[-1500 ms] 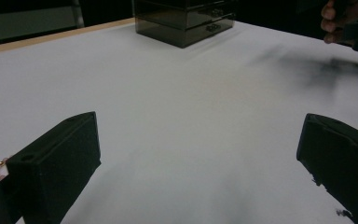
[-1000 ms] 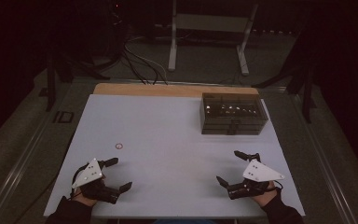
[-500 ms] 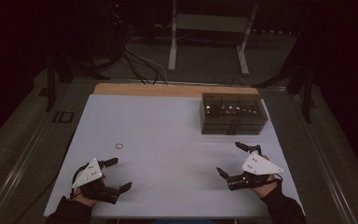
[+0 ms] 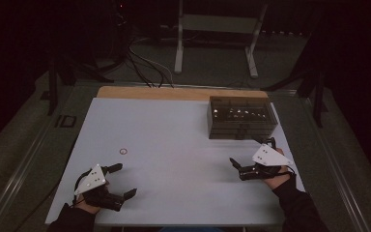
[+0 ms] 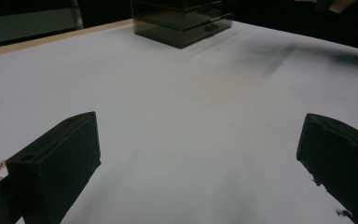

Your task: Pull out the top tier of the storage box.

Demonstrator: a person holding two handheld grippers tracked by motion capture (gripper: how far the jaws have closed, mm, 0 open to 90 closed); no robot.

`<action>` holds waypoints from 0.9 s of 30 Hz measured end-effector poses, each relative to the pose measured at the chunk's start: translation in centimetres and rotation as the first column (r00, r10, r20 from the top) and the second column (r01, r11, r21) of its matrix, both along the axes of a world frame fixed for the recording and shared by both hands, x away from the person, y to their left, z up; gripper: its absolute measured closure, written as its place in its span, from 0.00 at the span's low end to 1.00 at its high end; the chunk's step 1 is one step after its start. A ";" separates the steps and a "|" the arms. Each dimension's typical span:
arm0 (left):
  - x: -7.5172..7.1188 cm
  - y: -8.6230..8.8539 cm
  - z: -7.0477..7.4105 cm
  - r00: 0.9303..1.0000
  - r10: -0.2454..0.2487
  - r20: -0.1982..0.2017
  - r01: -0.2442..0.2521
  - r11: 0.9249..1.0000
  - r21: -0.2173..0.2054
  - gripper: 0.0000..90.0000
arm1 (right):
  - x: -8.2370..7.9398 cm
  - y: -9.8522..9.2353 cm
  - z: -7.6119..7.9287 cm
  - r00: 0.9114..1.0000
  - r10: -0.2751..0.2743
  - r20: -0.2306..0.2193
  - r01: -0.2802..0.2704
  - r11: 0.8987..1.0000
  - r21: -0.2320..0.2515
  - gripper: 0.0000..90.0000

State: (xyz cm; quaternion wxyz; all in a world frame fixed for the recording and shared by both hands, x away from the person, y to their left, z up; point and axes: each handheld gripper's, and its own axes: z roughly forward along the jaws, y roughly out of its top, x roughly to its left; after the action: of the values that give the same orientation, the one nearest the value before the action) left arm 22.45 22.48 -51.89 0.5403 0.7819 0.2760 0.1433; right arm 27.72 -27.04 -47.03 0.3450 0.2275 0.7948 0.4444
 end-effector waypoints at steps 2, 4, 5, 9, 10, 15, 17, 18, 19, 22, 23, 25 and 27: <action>0.0 0.0 0.0 1.000 0.000 0.000 0.000 1.000 0.000 0.01 | 0.2 0.0 -0.1 1.000 -0.005 0.004 0.006 1.000 -0.008 0.00; 0.0 0.0 0.0 1.000 -0.001 0.000 0.001 1.000 0.000 0.01 | 0.8 -0.1 -0.3 1.000 -0.019 0.011 0.019 1.000 -0.024 0.00; 0.0 0.0 0.0 1.000 -0.001 0.000 0.001 1.000 0.003 0.01 | 0.9 -0.2 -0.4 1.000 -0.025 0.010 0.025 0.999 -0.026 0.00; 0.0 0.0 0.0 1.000 -0.001 -0.001 0.001 1.000 0.002 0.01 | 1.4 -0.2 -0.6 0.999 -0.041 0.027 0.042 0.998 -0.057 0.00; 0.0 0.0 0.0 1.000 -0.002 -0.001 0.002 1.000 0.001 0.01 | 1.5 -0.2 -0.7 0.999 -0.044 0.032 0.046 0.997 -0.061 0.00; 0.0 0.0 0.0 1.000 -0.003 -0.001 0.003 1.000 0.003 0.01 | 1.9 -0.3 -0.9 0.998 -0.057 0.041 0.060 0.995 -0.077 0.00; 0.0 0.0 0.0 1.000 -0.003 -0.002 0.003 1.000 0.003 0.01 | 2.2 -0.4 -1.1 0.997 -0.068 0.046 0.072 0.994 -0.087 0.00; 0.0 0.0 0.0 1.000 -0.003 -0.002 0.003 1.000 0.003 0.01 | 2.3 -0.4 -1.2 0.996 -0.073 0.047 0.076 0.993 -0.090 0.00; 0.0 0.0 0.0 1.000 -0.004 -0.002 0.004 1.000 0.004 0.01 | 2.4 -0.4 -1.2 0.996 -0.077 0.050 0.081 0.992 -0.094 0.00; 0.0 0.0 -0.1 1.000 -0.005 -0.003 0.005 1.000 0.004 0.01 | 2.6 -0.4 -1.5 0.993 -0.092 0.070 0.100 0.987 -0.122 0.05; 0.0 -0.1 -0.1 1.000 -0.006 -0.003 0.006 1.000 0.005 0.01 | 2.8 -0.4 -1.6 0.992 -0.098 0.076 0.107 0.985 -0.135 0.05; 0.0 -0.1 -0.1 1.000 -0.008 -0.002 0.008 1.000 0.009 0.01 | 3.0 -0.3 -1.7 0.991 -0.105 0.085 0.117 0.982 -0.150 0.05; 0.0 -0.1 -0.1 1.000 -0.008 -0.001 0.008 1.000 0.008 0.01 | 3.2 -0.3 -1.8 0.990 -0.114 0.087 0.127 0.978 -0.165 0.05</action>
State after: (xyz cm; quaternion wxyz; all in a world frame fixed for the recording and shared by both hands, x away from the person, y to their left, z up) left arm 22.47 22.37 -51.96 0.5376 0.7852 0.2727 0.1417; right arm 30.93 -27.35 -48.79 0.4199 0.2276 0.8007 0.3616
